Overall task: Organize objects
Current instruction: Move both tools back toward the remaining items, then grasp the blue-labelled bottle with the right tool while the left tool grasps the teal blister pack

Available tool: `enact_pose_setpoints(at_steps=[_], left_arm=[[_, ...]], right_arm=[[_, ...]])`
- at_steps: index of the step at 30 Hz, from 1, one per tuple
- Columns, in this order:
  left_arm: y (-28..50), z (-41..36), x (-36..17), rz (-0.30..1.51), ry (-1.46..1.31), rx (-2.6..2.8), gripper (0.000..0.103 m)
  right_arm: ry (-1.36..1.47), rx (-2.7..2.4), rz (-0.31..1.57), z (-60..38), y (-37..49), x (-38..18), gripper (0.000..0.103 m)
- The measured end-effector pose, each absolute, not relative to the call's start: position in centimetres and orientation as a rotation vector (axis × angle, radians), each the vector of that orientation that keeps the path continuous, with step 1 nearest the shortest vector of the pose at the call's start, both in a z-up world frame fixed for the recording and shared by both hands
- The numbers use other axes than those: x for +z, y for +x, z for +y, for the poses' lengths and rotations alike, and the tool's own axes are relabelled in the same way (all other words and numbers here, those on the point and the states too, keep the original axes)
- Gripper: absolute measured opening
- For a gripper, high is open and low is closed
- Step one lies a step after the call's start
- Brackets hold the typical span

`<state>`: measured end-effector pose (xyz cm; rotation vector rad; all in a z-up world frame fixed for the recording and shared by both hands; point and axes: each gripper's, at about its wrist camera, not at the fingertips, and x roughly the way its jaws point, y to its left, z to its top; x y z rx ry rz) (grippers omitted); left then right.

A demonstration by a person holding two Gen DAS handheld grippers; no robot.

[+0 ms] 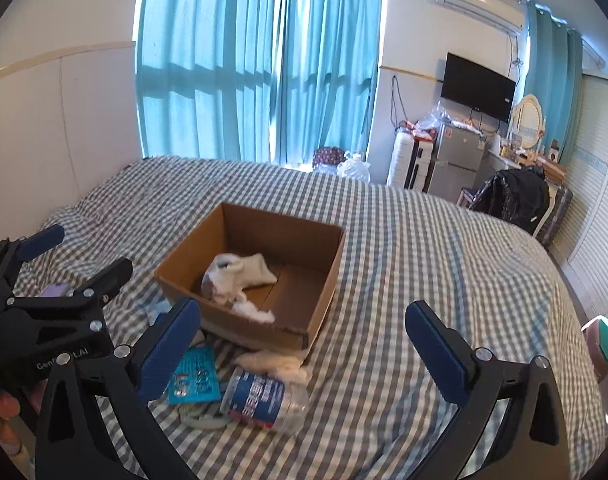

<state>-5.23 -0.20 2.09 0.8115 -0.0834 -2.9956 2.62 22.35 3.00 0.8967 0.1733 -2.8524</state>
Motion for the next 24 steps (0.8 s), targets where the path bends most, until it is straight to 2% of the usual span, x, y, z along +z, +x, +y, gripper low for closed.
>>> enact_pose_setpoints(at_steps=[5,18,24], left_arm=[[-5.0,-1.0,-0.5,-0.029,0.880,-2.953,0.103],[-6.4,-1.8,-8.3,-0.062,1.141,-2.846,0.103],[-7.0,-2.2,-10.4,-0.051,1.223,-2.802,0.103]], right_arm=[[0.995,-2.817,0.141,21.5,2.6,0.0,0.103],[1.324,-2.713,0.144,19.5,0.4,-9.4,0.103],[1.421,-2.680,0.074,19.6,-1.1,-12.1,0.103]])
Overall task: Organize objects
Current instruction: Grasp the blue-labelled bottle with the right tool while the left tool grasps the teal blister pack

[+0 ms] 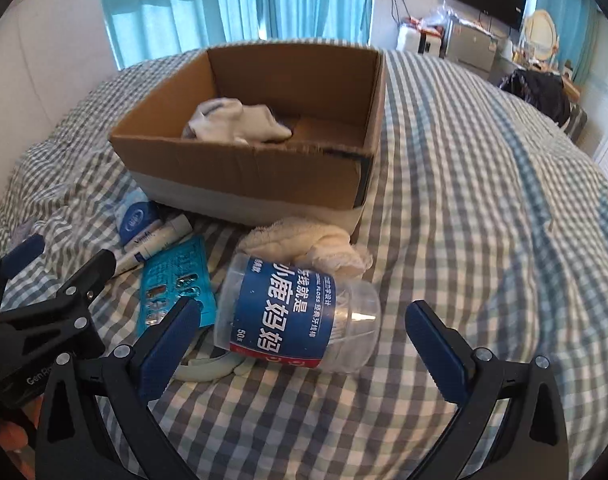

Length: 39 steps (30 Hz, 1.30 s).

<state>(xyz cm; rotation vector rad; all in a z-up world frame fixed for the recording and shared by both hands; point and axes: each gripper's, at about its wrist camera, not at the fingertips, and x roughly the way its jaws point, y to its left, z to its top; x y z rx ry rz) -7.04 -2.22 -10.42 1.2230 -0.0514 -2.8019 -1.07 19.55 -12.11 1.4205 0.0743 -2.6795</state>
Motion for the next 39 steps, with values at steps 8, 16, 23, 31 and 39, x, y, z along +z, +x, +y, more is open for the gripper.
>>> enact_pose_setpoints(at_steps=[8,16,23,31,39], left_arm=[[-7.7,-1.4,-11.7,-0.042,1.306,-2.780,0.103],[-8.8,1.7,-12.4,0.029,1.412,-2.788,0.103],[-10.6,3.8,-13.9,0.125,1.488,-2.759,0.103],[-10.1,3.3,-14.8,0.211,1.542,-2.765,0.078],[-8.2,2.1,-14.0,0.274,1.570,-2.776,0.073]], right_arm=[[1.493,-2.606,-0.016,21.0,-1.9,-14.9,0.093],[1.370,-2.657,0.042,23.4,-0.7,-12.9,0.091],[1.316,-2.712,0.093,24.9,-0.7,-12.0,0.091],[1.308,-2.710,0.100,25.0,-0.8,-12.1,0.090],[1.277,-2.714,0.126,24.1,0.2,-10.8,0.090]])
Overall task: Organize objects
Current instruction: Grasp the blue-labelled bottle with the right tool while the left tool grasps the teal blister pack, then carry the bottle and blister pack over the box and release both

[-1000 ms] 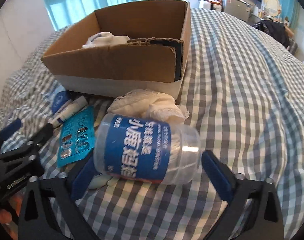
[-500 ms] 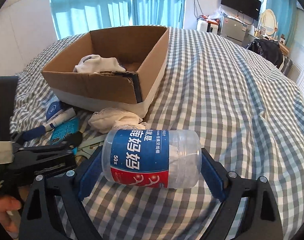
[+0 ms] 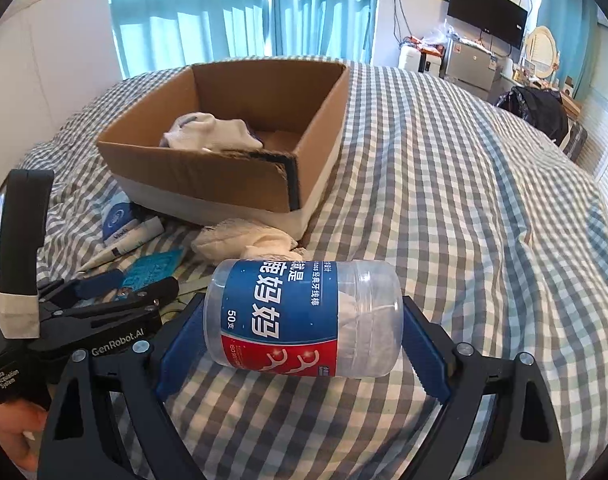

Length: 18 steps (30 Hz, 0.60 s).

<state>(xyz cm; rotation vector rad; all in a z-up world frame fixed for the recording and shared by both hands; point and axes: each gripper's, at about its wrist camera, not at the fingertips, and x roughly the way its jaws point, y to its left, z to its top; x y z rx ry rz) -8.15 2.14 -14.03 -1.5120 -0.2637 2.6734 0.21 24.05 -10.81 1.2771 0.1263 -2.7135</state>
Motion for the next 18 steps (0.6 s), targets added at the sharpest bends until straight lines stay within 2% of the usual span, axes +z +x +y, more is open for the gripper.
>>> enact_pose_setpoints(at_steps=[5,18], left_arm=[[-6.7,1.2,-12.2,-0.277,-1.464,2.698,0.073],[-3.8,1.3,-5.1,-0.177,-1.219,2.833,0.073]], right_arm=[[1.220,-2.726,0.139,23.3,1.7,-9.0,0.090],[1.073,-2.780,0.151,22.8,5.8,-4.4,0.090]])
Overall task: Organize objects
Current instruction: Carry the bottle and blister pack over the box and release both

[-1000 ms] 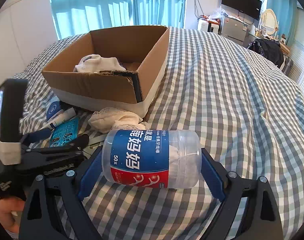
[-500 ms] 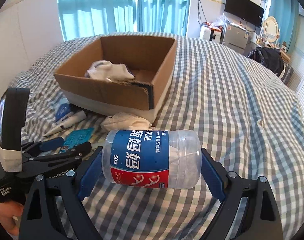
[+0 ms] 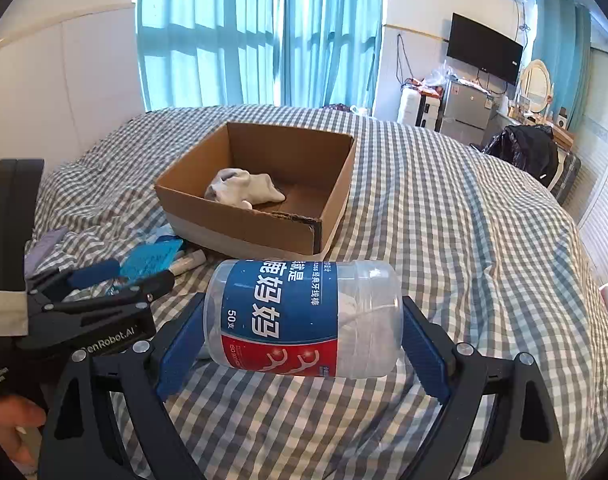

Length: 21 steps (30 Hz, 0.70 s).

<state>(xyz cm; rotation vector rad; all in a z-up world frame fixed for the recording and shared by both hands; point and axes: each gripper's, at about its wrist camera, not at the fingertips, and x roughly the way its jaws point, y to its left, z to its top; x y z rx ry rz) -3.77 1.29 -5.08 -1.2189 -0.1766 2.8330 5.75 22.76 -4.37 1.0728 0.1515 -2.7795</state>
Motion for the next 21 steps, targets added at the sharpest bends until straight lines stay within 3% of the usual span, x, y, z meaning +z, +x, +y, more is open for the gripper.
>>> enact_pose_setpoints(at_steps=[21], left_arm=[[-6.5,0.5,3.6,-0.101,-0.882,2.941,0.073]], right_arm=[[0.832,-2.811,0.136,22.8,4.5,2.6,0.090]])
